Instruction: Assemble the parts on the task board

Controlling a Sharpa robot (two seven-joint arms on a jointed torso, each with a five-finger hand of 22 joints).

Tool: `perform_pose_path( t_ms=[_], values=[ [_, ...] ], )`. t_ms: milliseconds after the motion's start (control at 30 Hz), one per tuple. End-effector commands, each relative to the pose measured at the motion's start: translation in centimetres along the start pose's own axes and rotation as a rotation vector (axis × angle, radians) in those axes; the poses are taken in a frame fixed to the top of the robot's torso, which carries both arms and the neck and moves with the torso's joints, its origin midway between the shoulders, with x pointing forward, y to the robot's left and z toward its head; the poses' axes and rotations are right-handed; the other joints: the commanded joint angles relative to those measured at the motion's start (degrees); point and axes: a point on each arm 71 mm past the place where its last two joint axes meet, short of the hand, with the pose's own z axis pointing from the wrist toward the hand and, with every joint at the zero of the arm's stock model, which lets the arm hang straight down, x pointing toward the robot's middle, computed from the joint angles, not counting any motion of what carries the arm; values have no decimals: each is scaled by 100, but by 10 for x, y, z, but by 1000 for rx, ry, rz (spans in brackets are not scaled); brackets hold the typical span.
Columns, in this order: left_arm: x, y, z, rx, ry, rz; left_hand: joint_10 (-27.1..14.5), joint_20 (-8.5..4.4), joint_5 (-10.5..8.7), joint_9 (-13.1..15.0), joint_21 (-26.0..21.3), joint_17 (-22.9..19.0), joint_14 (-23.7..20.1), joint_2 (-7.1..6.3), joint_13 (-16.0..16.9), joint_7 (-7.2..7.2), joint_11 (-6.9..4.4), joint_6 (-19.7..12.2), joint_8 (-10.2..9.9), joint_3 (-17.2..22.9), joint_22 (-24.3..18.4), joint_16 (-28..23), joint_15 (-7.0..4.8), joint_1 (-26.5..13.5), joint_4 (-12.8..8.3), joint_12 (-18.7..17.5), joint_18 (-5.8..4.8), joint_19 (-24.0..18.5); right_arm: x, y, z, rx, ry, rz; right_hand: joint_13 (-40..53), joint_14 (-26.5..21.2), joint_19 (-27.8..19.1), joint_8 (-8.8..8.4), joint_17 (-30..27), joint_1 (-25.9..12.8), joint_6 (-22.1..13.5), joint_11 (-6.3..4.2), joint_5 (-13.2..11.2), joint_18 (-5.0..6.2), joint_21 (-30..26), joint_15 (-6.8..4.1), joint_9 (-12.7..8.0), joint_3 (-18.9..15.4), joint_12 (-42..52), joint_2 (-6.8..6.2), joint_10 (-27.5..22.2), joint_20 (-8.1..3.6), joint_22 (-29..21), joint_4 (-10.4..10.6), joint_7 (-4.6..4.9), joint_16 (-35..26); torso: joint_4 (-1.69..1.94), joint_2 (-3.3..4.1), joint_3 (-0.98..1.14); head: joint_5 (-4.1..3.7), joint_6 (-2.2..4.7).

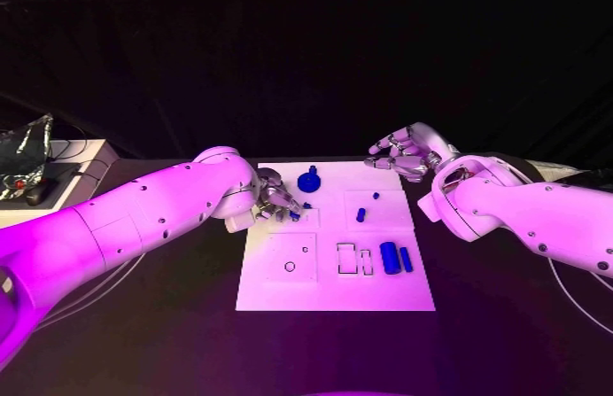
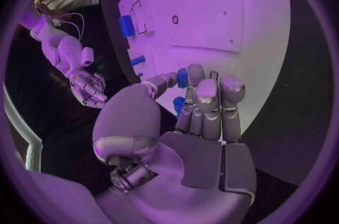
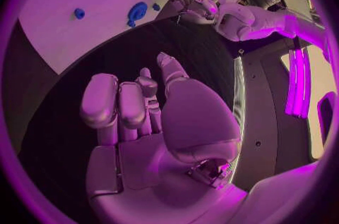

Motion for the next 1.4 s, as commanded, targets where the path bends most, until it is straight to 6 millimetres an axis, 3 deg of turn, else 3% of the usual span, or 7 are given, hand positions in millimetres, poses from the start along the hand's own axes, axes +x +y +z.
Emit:
perform_pose_path(
  t_ms=[33,300,833,1400],
  values=[
    [1,1,-4,-1,30,-7,152,-7,38,55,-41,27,38,-42,-7,-192,-100,246,-15,777,12,15,7,14,-799,-13,19,48,0,0,0,-10,13,-8,8,17,276,-30,3,-40,22,-4,-6,43,-28,-20,-3,4,-21,-4,-19,-15,787,19,40,-37,20,-21,0,6,-32],
    [-2,7,-7,-30,6,-23,232,-20,72,76,-24,114,103,-60,-18,-224,-127,306,-27,769,72,50,-15,-43,-817,-12,8,110,0,0,0,-9,16,-10,8,17,276,-30,3,-40,22,-4,-6,43,-28,-20,-3,4,-21,-4,-19,-15,787,19,40,-37,19,-20,1,21,-45],
    [0,-7,1,-29,-78,-19,427,-127,176,199,-65,405,269,-159,-417,-315,-205,380,88,854,269,-2,-87,-176,-794,41,-61,281,1,0,0,-12,21,-10,8,17,276,-30,3,-40,22,-4,-6,43,-28,-20,-3,4,-21,-4,-19,-15,787,19,40,-37,23,-6,0,7,-66],
    [6,-13,5,-46,-93,50,460,-137,181,215,-91,469,295,-167,-488,-337,-221,391,133,816,308,3,-97,-171,-788,79,-69,299,2,0,1,-8,34,-11,-1,16,274,-47,-5,-43,30,-4,-1,45,-39,-20,-6,2,-38,-12,-29,-14,785,35,41,-45,21,-16,2,12,-138]
  ],
)
